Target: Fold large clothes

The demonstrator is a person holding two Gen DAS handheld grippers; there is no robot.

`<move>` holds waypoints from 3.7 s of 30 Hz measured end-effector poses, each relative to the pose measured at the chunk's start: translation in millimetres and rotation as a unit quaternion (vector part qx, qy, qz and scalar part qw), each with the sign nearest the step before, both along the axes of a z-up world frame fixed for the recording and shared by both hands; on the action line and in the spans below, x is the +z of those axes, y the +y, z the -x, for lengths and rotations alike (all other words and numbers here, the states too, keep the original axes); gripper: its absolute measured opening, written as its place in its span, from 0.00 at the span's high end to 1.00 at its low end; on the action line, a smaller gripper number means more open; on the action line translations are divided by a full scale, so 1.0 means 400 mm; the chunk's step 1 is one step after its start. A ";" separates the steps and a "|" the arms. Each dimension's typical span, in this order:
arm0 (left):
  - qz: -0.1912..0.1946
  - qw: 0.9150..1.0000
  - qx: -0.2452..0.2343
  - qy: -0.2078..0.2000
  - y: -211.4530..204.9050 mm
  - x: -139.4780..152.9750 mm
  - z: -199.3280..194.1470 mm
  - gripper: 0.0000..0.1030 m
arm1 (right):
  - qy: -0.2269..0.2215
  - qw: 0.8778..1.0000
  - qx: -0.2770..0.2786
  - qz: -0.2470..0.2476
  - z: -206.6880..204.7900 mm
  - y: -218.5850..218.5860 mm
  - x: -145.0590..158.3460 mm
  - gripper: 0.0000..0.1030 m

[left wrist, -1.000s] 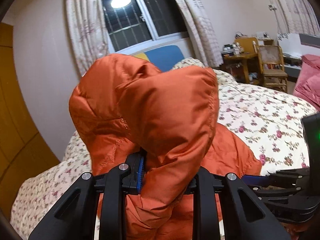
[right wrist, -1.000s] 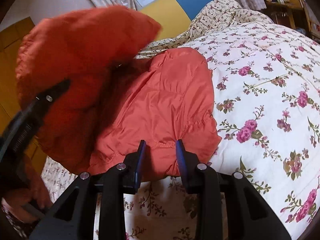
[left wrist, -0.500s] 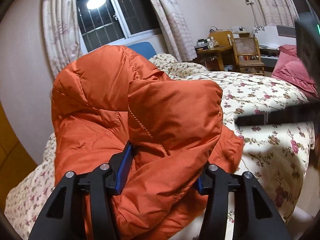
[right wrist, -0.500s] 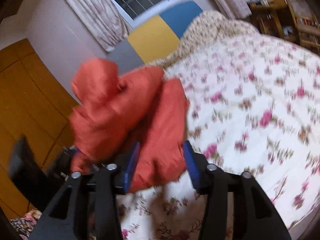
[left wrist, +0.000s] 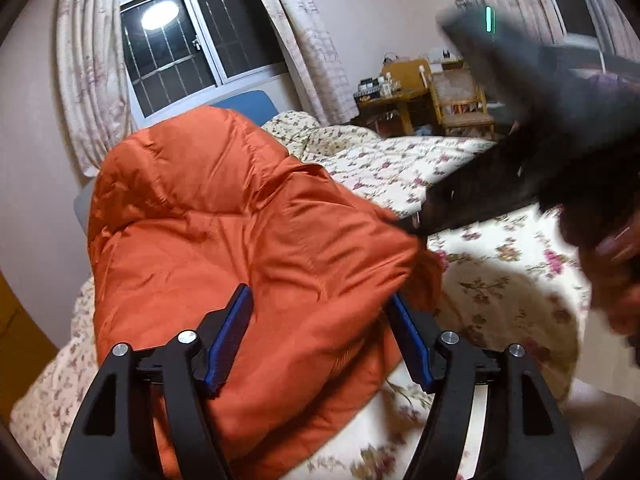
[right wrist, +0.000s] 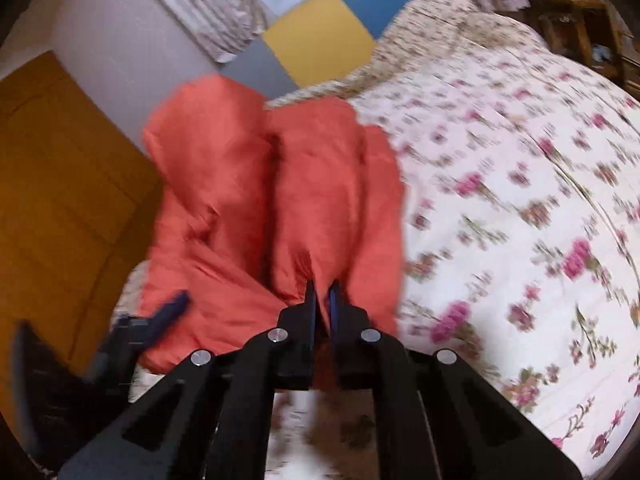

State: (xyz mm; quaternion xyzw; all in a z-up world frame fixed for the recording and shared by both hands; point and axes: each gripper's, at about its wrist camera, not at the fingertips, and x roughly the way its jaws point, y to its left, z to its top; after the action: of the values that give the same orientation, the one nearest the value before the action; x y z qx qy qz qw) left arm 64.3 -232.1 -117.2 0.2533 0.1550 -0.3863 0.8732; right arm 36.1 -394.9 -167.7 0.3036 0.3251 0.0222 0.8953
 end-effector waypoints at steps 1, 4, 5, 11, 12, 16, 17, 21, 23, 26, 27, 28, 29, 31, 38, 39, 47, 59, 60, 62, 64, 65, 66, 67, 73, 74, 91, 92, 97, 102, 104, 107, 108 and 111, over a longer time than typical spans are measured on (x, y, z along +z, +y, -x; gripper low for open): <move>0.011 1.000 -0.001 0.007 0.013 0.004 0.006 0.34 | 0.004 1.000 -0.003 0.001 0.001 -0.013 -0.015 0.96; 0.060 0.997 0.026 0.027 0.072 0.031 0.002 0.34 | 0.010 1.000 -0.014 0.017 0.003 -0.001 -0.055 0.99; 0.076 0.996 0.038 0.031 0.089 0.040 -0.007 0.34 | 0.009 1.000 -0.017 0.017 0.005 0.000 -0.060 0.99; 0.164 0.965 0.194 0.066 0.225 0.082 -0.147 0.25 | -0.001 1.000 -0.010 0.001 0.019 -0.012 -0.058 0.98; 0.177 0.956 0.220 0.079 0.246 0.086 -0.183 0.25 | -0.001 1.000 -0.008 -0.003 0.022 -0.012 -0.055 0.97; 0.220 0.919 0.294 0.140 0.306 0.087 -0.322 0.25 | -0.030 0.999 -0.007 -0.008 0.027 -0.033 0.010 0.87; 0.230 0.912 0.300 0.160 0.313 0.085 -0.347 0.25 | -0.046 0.999 -0.014 -0.002 0.025 -0.039 0.035 0.76; 0.248 0.903 0.290 0.198 0.303 0.076 -0.406 0.25 | -0.113 0.993 -0.010 0.016 0.013 -0.049 0.151 0.55; 0.248 0.906 0.280 0.201 0.289 0.071 -0.405 0.25 | -0.121 0.992 0.007 0.024 -0.034 -0.042 0.194 0.54; 0.240 0.909 0.273 0.202 0.270 0.067 -0.405 0.25 | -0.116 0.992 0.034 0.041 -0.135 -0.024 0.242 0.45; 0.239 0.910 0.273 0.202 0.267 0.066 -0.403 0.25 | -0.111 0.992 0.039 0.051 -0.168 -0.018 0.250 0.42; 0.237 0.910 0.273 0.202 0.263 0.066 -0.401 0.25 | -0.105 0.992 0.045 0.058 -0.206 -0.012 0.253 0.42; 0.234 0.911 0.276 0.200 0.257 0.067 -0.398 0.25 | -0.097 0.992 0.050 0.060 -0.231 -0.002 0.254 0.42; 0.226 0.911 0.284 0.196 0.246 0.069 -0.399 0.25 | -0.068 0.994 0.061 0.059 -0.297 0.007 0.235 0.49; 0.197 0.930 0.261 0.167 0.199 0.111 -0.377 0.25 | -0.053 0.987 0.023 0.152 -0.311 0.030 0.210 0.84; 0.180 0.938 0.258 0.145 0.182 0.119 -0.369 0.25 | -0.049 0.985 0.008 0.166 -0.306 0.031 0.203 0.84; 0.120 0.944 0.264 0.160 0.104 0.097 -0.412 0.15 | -0.018 0.994 -0.025 0.108 -0.328 -0.042 0.079 0.79; 0.125 0.932 0.274 0.201 0.100 0.041 -0.424 0.11 | -0.022 0.997 -0.031 0.067 -0.323 -0.074 0.022 0.72; 0.124 0.932 0.274 0.203 0.104 0.043 -0.424 0.10 | -0.019 0.997 -0.031 0.069 -0.315 -0.076 0.036 0.69; 0.121 0.931 0.276 0.207 0.102 0.052 -0.416 0.10 | -0.021 0.995 -0.045 0.082 -0.287 -0.083 0.071 0.60; 0.121 0.930 0.280 0.207 0.105 0.056 -0.413 0.10 | -0.040 0.995 -0.055 0.079 -0.249 -0.092 0.106 0.60; 0.122 0.929 0.281 0.207 0.106 0.057 -0.411 0.10 | -0.045 0.994 -0.057 0.080 -0.238 -0.093 0.118 0.60; 0.122 0.929 0.283 0.207 0.107 0.059 -0.409 0.10 | -0.046 0.993 -0.060 0.092 -0.226 -0.090 0.139 0.60; 0.123 0.928 0.284 0.207 0.107 0.062 -0.407 0.10 | -0.045 0.992 -0.059 0.101 -0.222 -0.087 0.150 0.60; 0.111 0.931 0.288 0.197 0.097 0.079 -0.410 0.10 | -0.038 0.988 -0.047 0.142 -0.240 -0.047 0.211 0.60; 0.109 0.932 0.287 0.194 0.094 0.079 -0.408 0.10 | -0.035 0.988 -0.045 0.145 -0.249 -0.040 0.215 0.60; 0.124 0.929 0.286 0.201 0.096 0.080 -0.417 0.08 | -0.035 0.988 -0.022 0.148 -0.352 0.019 0.243 0.59; 0.124 0.929 0.286 0.202 0.096 0.081 -0.417 0.08 | -0.035 0.988 -0.020 0.150 -0.358 0.023 0.244 0.59; 0.133 0.927 0.289 0.200 0.103 0.110 -0.430 0.08 | -0.028 0.987 -0.015 0.159 -0.398 0.034 0.234 0.59; 0.162 0.915 0.320 0.188 0.135 0.144 -0.467 0.08 | -0.021 0.984 -0.008 0.177 -0.437 0.028 0.206 0.60; 0.163 0.909 0.337 0.182 0.146 0.149 -0.484 0.08 | -0.019 0.982 -0.004 0.187 -0.453 0.021 0.188 0.60; 0.159 0.903 0.356 0.180 0.156 0.152 -0.517 0.08 | -0.019 0.980 -0.003 0.198 -0.463 0.013 0.169 0.60; 0.159 0.903 0.358 0.178 0.157 0.152 -0.524 0.08 | -0.020 0.980 -0.004 0.200 -0.466 0.009 0.161 0.60; 0.146 0.907 0.358 0.170 0.145 0.147 -0.545 0.08 | -0.016 0.980 -0.008 0.197 -0.478 -0.010 0.139 0.60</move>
State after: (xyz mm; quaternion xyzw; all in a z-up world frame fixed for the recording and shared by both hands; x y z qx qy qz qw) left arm 282.2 -173.9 -58.3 -0.0190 0.3237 -0.1037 0.9403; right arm 227.5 -399.0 -112.0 0.1234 0.3065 -0.0453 0.9427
